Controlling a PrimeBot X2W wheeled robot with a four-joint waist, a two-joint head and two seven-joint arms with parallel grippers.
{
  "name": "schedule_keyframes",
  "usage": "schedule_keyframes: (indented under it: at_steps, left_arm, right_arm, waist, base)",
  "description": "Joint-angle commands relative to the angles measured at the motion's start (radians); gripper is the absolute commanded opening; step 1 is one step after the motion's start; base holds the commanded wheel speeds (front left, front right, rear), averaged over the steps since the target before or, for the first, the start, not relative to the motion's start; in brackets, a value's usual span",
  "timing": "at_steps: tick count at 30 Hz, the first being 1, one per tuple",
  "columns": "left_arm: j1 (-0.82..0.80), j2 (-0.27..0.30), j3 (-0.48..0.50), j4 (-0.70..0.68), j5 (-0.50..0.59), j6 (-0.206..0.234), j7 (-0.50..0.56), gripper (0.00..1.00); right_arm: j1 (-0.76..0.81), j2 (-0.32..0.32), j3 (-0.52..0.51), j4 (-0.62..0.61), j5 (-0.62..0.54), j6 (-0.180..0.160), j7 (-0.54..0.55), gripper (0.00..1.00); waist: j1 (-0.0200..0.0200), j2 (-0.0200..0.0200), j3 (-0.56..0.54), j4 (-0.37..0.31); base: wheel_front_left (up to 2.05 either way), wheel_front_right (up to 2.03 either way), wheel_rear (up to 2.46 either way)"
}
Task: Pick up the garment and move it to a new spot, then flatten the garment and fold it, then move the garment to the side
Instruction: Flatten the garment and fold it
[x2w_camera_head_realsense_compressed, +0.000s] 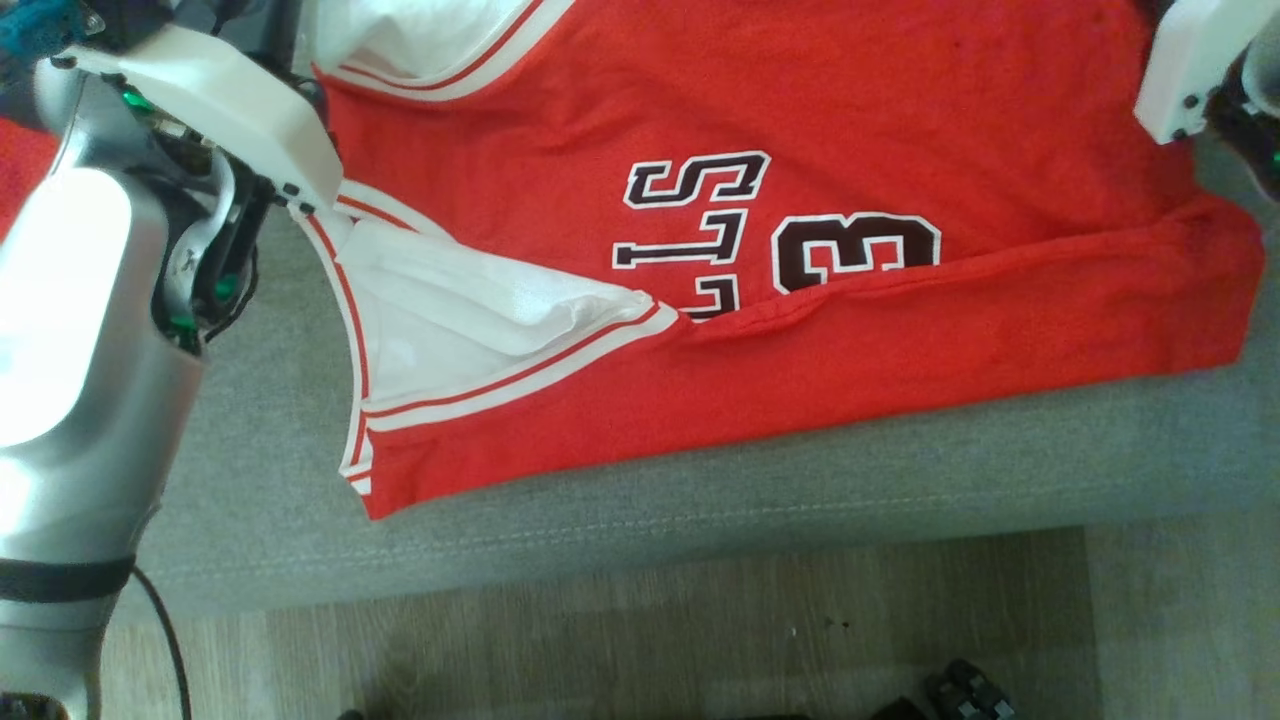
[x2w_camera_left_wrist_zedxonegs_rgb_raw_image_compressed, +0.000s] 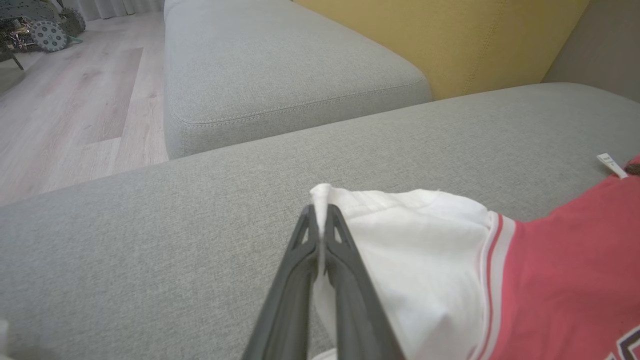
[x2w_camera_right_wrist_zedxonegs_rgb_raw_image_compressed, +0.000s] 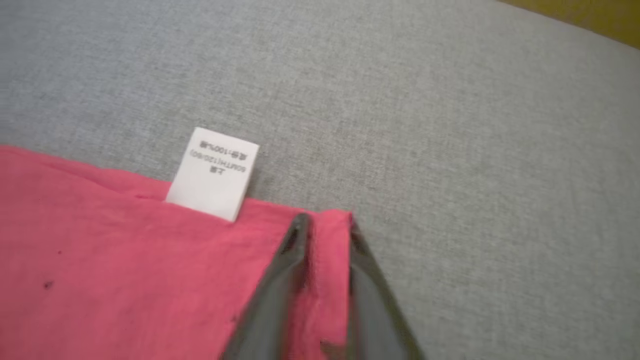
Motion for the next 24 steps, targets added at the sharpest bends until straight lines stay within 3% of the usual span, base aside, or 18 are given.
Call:
schedule_keyframes:
  at_steps: [1, 13, 24]
  left_arm:
    - [-0.035, 0.04, 0.037, -0.031, 0.003, 0.011, -0.01, 0.0]
    - [-0.083, 0.043, 0.056, 0.034, -0.015, 0.016, -0.012, 0.0]
    - [-0.22, 0.011, 0.044, 0.195, 0.013, 0.009, -0.07, 0.0]
  right_arm:
    - [0.02, -0.015, 0.014, -0.013, 0.011, 0.006, -0.003, 0.0]
    - [-0.035, 0.003, -0.06, 0.067, -0.082, 0.006, -0.277, 0.0]
    - [-0.108, 0.097, -0.177, 0.22, -0.222, 0.006, -0.462, 0.0]
  waist:
    - [0.0, 0.0, -0.003, -0.002]
    - [0.0, 0.0, -0.028, -0.012]
    - [0.0, 0.0, -0.035, -0.029]
  base:
    - [0.0, 0.0, 0.0]
    - [0.0, 0.0, 0.0]
    - [0.0, 0.0, 0.0]
